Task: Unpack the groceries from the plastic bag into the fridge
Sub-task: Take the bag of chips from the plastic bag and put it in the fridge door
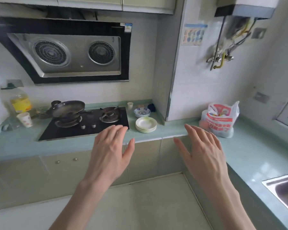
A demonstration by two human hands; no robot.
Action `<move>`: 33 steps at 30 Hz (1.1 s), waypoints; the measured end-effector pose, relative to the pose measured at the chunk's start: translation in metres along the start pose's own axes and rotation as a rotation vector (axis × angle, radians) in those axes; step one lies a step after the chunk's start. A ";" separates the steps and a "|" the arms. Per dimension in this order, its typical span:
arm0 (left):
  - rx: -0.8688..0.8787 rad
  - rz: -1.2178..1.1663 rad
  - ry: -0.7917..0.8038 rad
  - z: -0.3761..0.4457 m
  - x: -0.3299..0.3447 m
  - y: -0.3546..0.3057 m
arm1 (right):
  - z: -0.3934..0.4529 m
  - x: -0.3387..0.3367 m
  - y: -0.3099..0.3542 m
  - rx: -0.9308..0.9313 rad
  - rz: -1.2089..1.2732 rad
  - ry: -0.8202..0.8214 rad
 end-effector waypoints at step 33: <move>0.501 -0.477 0.179 0.377 0.380 -0.166 | 0.254 0.131 -0.264 0.532 -0.340 -0.080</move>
Point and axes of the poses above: each hand's wrist, its own z-axis towards the middle knuckle, its own x-axis out of the palm, y = z × x, the point moved 3 cm from there along z, towards the middle knuckle, and after that the axes turned 5 degrees about x, right-handed, at the moved point
